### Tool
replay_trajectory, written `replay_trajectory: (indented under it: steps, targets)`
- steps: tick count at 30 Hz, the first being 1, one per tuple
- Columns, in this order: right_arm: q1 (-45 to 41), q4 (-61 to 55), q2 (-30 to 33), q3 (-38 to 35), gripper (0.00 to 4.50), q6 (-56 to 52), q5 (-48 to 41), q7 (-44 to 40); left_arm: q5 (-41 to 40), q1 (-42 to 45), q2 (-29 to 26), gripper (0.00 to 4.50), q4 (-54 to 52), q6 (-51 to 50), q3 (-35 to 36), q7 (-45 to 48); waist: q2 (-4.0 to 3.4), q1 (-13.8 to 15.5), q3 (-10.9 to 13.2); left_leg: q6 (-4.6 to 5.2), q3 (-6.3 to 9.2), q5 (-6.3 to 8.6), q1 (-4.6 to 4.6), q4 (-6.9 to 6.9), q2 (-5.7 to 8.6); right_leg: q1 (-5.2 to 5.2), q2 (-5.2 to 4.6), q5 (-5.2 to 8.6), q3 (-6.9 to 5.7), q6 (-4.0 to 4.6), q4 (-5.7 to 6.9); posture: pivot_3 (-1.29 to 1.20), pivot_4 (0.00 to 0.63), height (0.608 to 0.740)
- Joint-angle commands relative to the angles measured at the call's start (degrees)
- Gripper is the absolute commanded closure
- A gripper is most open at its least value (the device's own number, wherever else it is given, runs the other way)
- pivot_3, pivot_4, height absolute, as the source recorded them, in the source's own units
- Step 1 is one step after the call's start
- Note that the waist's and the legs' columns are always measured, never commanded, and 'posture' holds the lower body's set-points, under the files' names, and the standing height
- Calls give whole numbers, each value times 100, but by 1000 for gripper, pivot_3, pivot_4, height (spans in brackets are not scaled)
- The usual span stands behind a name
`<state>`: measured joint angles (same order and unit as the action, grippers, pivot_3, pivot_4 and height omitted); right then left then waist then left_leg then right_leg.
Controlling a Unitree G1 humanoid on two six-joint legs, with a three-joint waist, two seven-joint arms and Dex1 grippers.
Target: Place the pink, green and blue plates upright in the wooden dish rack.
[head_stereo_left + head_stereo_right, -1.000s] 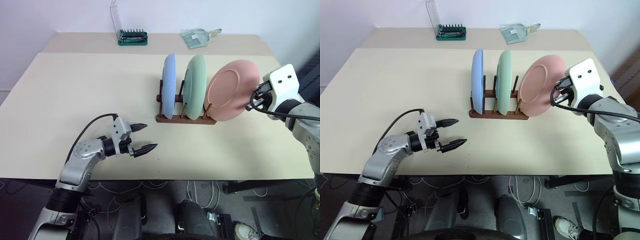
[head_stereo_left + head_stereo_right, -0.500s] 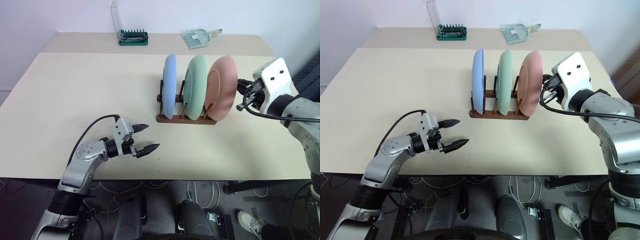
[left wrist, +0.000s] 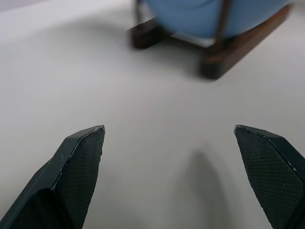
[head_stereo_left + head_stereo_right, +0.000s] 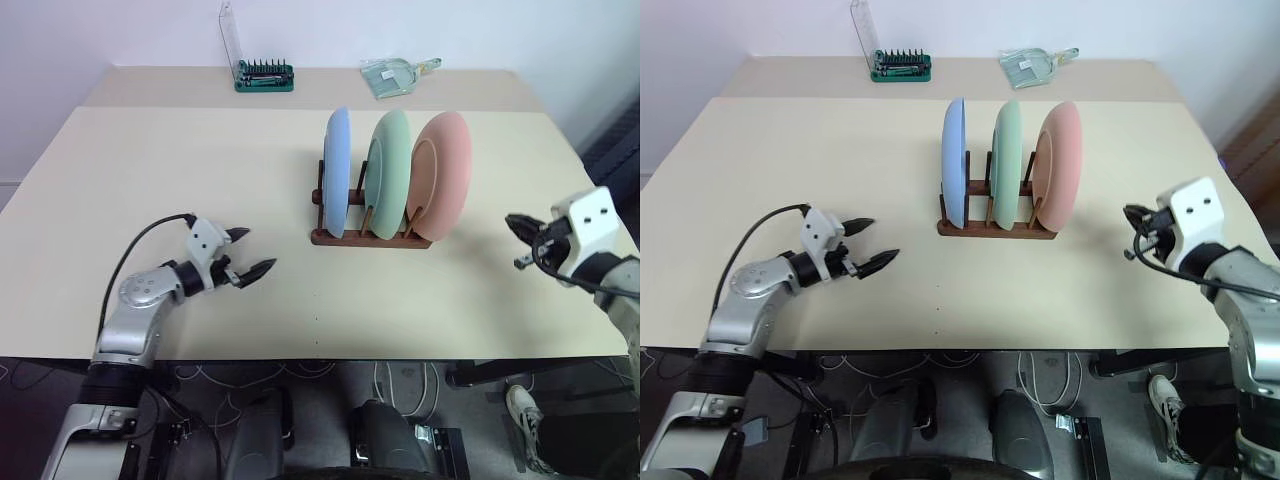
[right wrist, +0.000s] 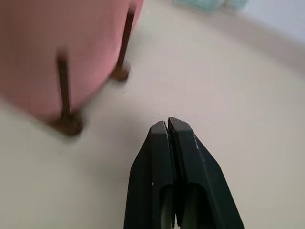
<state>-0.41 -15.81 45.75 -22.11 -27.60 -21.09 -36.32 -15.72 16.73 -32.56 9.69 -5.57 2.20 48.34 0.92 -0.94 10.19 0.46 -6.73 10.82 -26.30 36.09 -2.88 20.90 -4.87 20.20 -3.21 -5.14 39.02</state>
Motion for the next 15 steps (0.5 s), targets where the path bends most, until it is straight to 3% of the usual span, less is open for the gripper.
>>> replay_trajectory:
  steps: [1,7,15]
  targets:
    - [143,-129,-223,-86,4487,283,-375,-437,-92,-12,-246,0,-123,25,390,3,0,-12,0,0,1,0,0,1,-2,-1,3,0,1,0,0,0,150,732]
    - [325,150,-522,110,4487,506,-356,-642,-304,-519,-493,0,-751,-587,596,67,0,7,-1,-2,2,-1,2,1,-1,-6,-10,0,2,0,-1,0,150,732]
    - [-67,618,-587,319,4487,619,-278,-683,-462,-857,-482,0,-1370,-1097,788,-214,0,6,-1,-3,4,-1,3,2,0,-6,-11,0,2,1,1,0,150,732]
